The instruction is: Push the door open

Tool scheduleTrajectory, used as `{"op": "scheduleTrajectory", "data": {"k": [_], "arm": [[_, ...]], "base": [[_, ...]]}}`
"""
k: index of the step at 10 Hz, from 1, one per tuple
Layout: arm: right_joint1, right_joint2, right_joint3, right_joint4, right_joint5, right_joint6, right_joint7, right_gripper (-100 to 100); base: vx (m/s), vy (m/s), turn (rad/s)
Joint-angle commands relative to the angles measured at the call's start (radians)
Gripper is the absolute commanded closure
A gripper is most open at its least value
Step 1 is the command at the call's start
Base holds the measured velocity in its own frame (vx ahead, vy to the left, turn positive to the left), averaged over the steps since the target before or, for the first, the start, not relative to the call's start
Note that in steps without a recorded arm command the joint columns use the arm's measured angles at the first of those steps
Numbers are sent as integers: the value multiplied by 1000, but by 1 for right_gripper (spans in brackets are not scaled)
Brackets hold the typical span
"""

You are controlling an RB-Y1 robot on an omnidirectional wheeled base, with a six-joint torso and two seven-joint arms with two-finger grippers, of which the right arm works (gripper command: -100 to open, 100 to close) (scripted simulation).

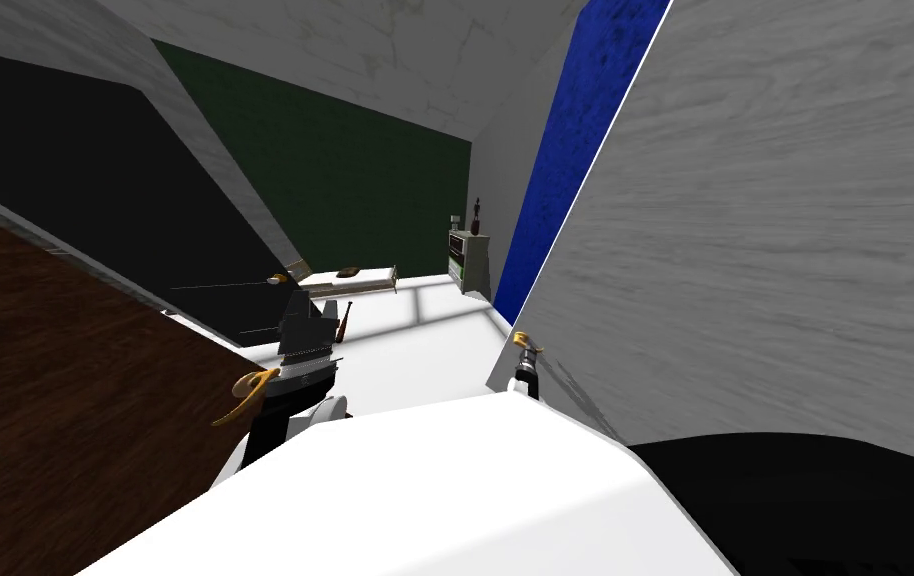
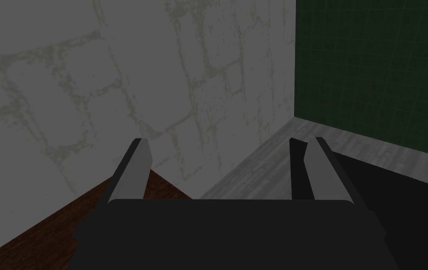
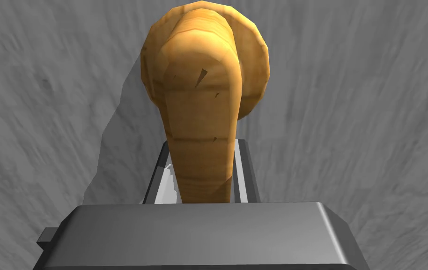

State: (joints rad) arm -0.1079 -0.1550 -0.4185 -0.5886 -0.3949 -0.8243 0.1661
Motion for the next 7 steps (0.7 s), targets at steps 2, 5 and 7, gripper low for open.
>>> {"op": "scheduleTrajectory", "data": {"k": [2, 5, 7], "arm": [[9, -7, -34, -19, -23, 5, 18, 100], [21, -8, -59, -27, -41, 6, 30, 100], [22, -9, -69, -26, -48, 4, 34, 100]], "base": [[244, -7, -52], [149, -26, -38], [195, -36, -34]]}}
